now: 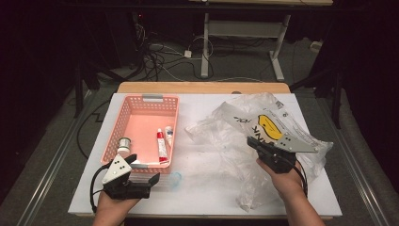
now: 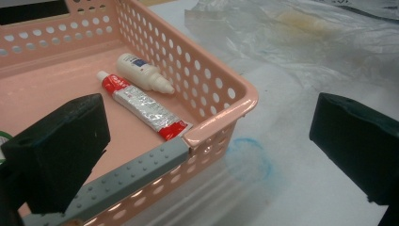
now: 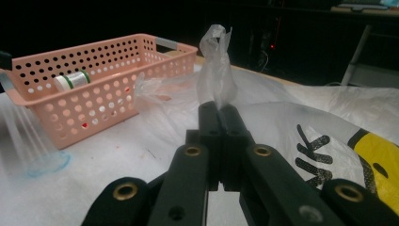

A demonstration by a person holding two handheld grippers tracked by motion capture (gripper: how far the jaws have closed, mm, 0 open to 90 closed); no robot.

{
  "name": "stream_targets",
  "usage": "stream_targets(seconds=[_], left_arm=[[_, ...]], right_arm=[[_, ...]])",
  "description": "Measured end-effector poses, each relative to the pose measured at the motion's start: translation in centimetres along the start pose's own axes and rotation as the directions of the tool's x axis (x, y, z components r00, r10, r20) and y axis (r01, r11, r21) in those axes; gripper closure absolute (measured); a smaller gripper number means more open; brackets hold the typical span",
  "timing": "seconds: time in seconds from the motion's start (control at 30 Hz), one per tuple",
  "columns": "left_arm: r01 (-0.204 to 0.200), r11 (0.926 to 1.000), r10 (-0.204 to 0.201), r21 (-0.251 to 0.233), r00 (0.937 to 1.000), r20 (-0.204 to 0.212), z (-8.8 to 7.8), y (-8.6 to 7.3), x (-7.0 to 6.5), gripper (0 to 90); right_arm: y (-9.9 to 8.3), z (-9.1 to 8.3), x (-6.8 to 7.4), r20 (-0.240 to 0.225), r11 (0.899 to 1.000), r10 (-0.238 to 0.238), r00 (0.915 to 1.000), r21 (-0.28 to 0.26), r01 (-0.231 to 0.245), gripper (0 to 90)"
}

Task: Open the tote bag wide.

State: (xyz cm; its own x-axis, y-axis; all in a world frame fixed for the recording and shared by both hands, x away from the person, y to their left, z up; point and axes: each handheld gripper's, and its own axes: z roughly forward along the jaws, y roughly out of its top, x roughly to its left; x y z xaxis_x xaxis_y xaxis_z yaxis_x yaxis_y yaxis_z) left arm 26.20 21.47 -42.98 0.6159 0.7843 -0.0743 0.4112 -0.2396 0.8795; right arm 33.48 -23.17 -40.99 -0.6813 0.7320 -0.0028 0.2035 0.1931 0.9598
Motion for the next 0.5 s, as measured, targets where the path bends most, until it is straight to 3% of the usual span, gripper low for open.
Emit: stream_targets(seconds=[0.13, 0.5], left_arm=[[0.0, 1.0, 0.0, 0.005, 1.0, 0.002, 0.03, -0.01, 0.18, 0.0], [-0.004, 1.0, 0.004, 0.0, 1.0, -0.001, 0.28, 0.12, 0.33, 0.0]], right_arm=[[0.34, -0.05, 0.37, 0.003, 1.0, -0.012, 0.9999, -0.019, 0.012, 90.0], [0.44, -0.09, -0.34, -0.006, 1.0, -0.022, 0.9997, 0.014, 0.022, 90.0]])
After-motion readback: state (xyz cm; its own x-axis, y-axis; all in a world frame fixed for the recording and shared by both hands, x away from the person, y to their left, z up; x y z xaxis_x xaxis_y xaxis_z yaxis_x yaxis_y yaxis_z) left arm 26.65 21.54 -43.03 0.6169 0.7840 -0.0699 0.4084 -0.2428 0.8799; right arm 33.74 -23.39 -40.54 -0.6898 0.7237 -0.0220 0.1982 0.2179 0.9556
